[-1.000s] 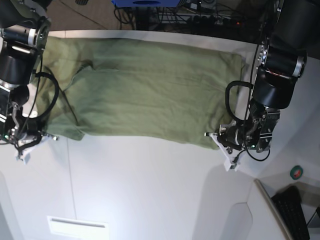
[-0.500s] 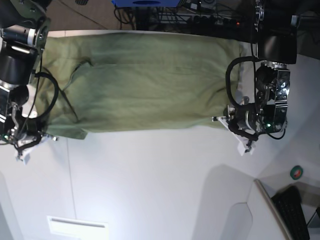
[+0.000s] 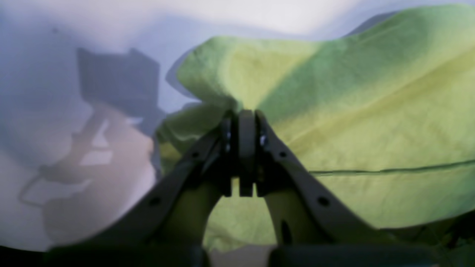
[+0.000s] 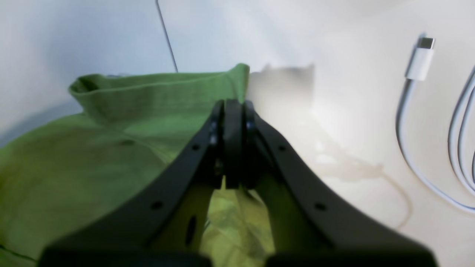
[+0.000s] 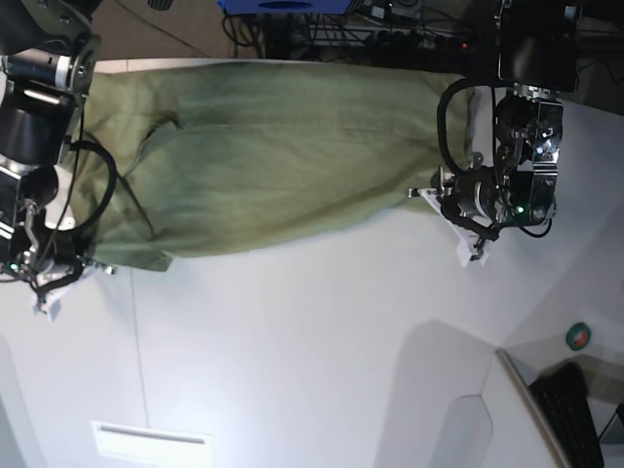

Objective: Layout the t-shirt on the table in an organized manner, then fold the t-shirt properly
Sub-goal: 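Drag the held corner with the left gripper toward the collar, then open, then reposition the open left gripper along the shirt edge, right gripper holding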

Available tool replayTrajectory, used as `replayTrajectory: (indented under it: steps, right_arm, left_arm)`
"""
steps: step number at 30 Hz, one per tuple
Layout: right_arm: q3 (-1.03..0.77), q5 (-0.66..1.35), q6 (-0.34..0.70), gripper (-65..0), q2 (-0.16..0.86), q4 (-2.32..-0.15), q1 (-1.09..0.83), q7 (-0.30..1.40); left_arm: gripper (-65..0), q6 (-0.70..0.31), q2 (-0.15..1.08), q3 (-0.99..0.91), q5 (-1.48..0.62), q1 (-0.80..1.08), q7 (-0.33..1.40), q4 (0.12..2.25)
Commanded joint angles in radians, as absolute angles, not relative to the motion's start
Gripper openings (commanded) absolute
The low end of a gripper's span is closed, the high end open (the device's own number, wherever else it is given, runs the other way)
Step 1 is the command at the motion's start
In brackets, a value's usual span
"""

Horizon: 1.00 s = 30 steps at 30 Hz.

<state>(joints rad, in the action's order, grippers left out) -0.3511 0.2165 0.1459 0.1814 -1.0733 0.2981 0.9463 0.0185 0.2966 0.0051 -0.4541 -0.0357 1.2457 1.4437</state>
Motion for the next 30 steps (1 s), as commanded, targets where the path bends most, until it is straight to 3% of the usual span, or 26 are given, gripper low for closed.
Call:
replayTrajectory:
  steps: [1,10,14,18,27,30]
  right_arm:
    - [-0.352,0.220,0.147,-65.0,0.196,-1.089,0.323,0.937]
    - [-0.352,0.220,0.147,-65.0,0.196,-1.086,0.323,0.937]
    - [-0.352,0.220,0.147,-65.0,0.196,-1.086,0.323,0.937]
    - [-0.352,0.220,0.147,-65.0,0.196,-1.086,0.323,0.937]
    - [-0.352,0.220,0.147,-65.0,0.196,-1.084,0.323,0.937]
    - [-0.351,0.220,0.147,-65.0,0.196,-1.084,0.323,0.937]
  left_arm:
    - [-65.0,0.016,0.306,-0.001,-0.458,-0.045,1.242,1.461]
    - [-65.0,0.016,0.308,0.002,-0.458,-0.028,1.242,1.460]
    - [-42.1,0.016,0.308,0.001,-0.458,-0.016,1.242,1.461]
    - [-31.6,0.016,0.308,-0.002,-0.460,-0.007,1.242,1.463]
    - [-29.6,0.016,0.303,-0.180,-0.467,0.044,1.342,1.710]
    - [-29.3,0.012,0.308,-0.243,-0.467,0.042,1.342,1.705]
